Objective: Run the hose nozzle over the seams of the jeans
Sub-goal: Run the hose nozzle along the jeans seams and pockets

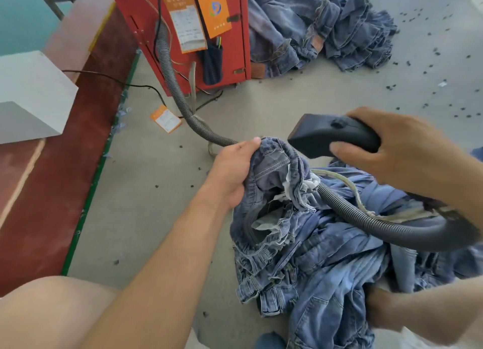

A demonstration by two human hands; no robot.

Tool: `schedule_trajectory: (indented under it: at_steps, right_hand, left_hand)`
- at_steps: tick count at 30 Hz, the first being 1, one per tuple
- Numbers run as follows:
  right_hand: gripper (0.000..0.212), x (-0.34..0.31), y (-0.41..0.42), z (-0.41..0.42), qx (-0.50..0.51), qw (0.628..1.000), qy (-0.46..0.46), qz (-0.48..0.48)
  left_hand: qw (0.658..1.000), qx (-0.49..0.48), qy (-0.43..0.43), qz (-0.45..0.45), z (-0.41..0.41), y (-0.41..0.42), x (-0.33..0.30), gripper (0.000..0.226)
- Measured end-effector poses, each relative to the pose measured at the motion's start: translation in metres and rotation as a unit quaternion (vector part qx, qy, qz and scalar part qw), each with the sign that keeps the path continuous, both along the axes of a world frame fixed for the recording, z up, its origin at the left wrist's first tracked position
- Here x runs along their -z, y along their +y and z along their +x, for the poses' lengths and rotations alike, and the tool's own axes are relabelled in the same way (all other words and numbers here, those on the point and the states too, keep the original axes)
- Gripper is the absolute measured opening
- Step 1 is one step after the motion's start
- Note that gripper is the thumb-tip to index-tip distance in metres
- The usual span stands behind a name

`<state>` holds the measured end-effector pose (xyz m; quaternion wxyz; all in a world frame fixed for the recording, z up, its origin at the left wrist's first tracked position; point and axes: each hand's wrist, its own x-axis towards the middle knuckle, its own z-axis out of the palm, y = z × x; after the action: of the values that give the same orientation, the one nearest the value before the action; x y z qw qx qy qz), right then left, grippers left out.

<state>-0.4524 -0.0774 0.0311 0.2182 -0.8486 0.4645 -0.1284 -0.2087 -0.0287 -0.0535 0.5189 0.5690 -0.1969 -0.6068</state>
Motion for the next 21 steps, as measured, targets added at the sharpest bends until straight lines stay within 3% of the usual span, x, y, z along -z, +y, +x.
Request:
schedule_trajectory:
  at_steps: [4, 9, 13, 16, 18, 21]
  right_hand:
    - [0.024, -0.001, 0.01, 0.012, -0.055, 0.995, 0.07, 0.036]
    - [0.025, 0.003, 0.003, 0.019, 0.024, 1.0, 0.007, -0.019]
    - [0.024, -0.008, -0.002, -0.002, 0.035, 0.999, 0.0, 0.011]
    - [0.026, -0.004, 0.008, 0.006, -0.004, 0.996, 0.057, 0.068]
    - [0.026, 0.011, 0.01, 0.02, -0.008, 0.995, 0.087, 0.05]
    - [0.025, 0.024, 0.003, 0.036, 0.046, 0.996, 0.057, 0.049]
  left_hand:
    - [0.999, 0.04, 0.004, 0.0, -0.004, 0.001, -0.003, 0.04]
    - [0.996, 0.086, 0.002, 0.005, -0.014, 0.004, -0.005, 0.042]
    - [0.997, 0.052, 0.055, 0.008, -0.007, 0.003, -0.004, 0.04]
    - [0.997, 0.032, 0.073, 0.013, -0.005, 0.002, -0.001, 0.046]
    - [0.996, 0.027, 0.08, 0.022, -0.009, 0.002, 0.004, 0.047]
    - [0.998, 0.021, 0.057, 0.019, -0.015, 0.004, 0.01, 0.043]
